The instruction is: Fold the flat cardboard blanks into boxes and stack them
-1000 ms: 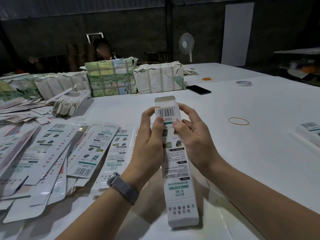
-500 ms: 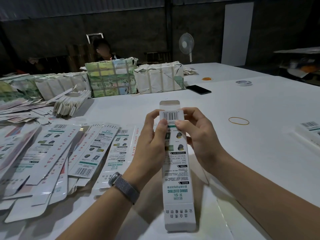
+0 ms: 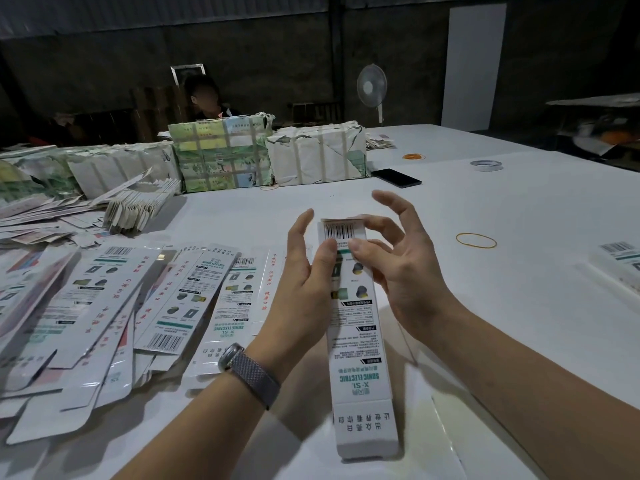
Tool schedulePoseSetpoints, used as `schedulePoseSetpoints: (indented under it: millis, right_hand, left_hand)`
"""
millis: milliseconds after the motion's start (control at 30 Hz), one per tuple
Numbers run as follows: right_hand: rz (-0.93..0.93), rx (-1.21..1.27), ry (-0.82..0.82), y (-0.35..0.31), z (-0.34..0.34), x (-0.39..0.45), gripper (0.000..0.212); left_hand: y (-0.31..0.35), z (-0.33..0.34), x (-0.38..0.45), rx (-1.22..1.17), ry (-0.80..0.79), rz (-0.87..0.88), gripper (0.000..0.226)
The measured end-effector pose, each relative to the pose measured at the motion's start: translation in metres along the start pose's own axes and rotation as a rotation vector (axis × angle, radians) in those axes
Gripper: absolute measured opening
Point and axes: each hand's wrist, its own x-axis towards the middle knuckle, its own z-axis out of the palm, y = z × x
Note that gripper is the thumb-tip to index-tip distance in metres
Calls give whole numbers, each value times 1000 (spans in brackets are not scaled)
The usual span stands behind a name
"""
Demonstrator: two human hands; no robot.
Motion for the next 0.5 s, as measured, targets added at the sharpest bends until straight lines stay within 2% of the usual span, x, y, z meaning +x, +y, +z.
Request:
schedulePoseSetpoints:
  millis: [167, 333, 433, 500]
  right_hand:
    - [31, -35, -33, -1, 1, -1, 32]
    - [50, -23, -17, -4, 3, -1, 21]
    - [55, -12, 13, -6, 6, 1, 7]
    - [42, -22, 51, -8, 6, 1, 7]
  left_hand:
    - [0, 0, 0, -20, -2, -17, 18]
    - [1, 2, -1, -37, -25, -9, 16]
    - [-2, 3, 0, 15, -38, 15, 16]
    - [-4, 6, 0, 44, -49, 29, 17]
